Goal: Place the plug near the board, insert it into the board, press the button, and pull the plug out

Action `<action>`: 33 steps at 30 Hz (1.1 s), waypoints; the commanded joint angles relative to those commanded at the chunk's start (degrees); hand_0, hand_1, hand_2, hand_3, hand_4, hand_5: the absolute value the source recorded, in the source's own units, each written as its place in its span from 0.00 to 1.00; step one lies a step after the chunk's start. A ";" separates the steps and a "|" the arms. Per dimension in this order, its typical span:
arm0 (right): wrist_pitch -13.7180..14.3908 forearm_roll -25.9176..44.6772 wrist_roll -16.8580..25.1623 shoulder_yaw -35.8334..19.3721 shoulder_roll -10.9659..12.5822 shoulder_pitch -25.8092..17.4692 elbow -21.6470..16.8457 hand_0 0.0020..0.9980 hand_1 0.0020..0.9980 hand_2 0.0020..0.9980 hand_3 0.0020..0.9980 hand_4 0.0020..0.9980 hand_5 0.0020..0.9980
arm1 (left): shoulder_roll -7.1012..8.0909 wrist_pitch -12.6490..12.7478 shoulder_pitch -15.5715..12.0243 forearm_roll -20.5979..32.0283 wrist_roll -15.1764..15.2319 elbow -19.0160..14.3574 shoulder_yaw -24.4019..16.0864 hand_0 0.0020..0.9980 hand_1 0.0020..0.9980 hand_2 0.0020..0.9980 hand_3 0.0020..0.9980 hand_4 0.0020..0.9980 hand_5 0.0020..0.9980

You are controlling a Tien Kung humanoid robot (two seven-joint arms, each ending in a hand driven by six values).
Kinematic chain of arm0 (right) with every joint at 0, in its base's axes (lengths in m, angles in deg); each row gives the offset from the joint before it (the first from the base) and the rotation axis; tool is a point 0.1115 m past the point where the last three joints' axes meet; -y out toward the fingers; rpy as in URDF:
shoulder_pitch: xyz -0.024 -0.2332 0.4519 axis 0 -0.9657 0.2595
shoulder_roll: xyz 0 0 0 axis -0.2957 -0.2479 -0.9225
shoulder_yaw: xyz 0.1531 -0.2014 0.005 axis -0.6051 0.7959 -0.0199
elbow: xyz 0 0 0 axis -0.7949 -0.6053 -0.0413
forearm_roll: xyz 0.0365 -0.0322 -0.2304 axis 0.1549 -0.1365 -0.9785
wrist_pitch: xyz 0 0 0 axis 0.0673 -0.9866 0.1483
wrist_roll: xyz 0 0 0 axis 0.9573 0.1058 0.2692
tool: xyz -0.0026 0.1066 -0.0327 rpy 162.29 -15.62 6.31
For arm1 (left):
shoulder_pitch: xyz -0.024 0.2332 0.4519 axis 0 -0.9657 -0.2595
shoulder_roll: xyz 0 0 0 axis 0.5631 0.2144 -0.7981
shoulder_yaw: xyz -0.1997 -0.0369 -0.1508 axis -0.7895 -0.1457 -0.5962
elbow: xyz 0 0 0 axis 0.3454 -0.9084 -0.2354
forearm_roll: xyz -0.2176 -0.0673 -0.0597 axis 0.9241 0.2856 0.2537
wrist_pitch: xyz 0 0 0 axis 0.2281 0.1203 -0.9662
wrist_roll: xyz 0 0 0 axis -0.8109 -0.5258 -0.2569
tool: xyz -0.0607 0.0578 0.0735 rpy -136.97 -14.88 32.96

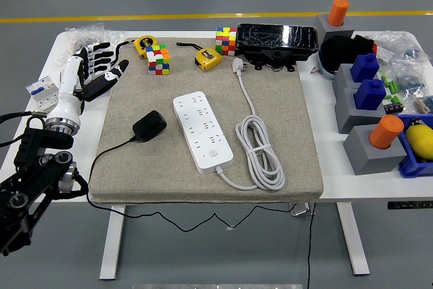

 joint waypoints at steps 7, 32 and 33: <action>-0.15 -0.25 -0.15 -0.76 -0.36 -0.28 0.12 0.53 0.63 0.60 0.54 0.88 0.41 | -0.23 -0.15 -0.13 -0.24 -0.42 -0.10 -0.37 0.68 0.72 0.72 0.75 0.88 0.38; -0.08 -0.51 -0.12 -2.63 -1.27 -0.66 0.46 0.53 0.63 0.61 0.54 0.88 0.41 | -1.29 -0.42 -2.41 -0.95 -1.12 -0.80 -2.93 0.68 0.73 0.72 0.75 0.88 0.39; -0.10 -0.47 -0.14 -2.53 -1.24 -0.63 0.49 0.53 0.63 0.61 0.54 0.88 0.41 | -1.31 -0.43 -2.41 -0.94 -1.15 -0.80 -2.93 0.68 0.73 0.72 0.75 0.88 0.39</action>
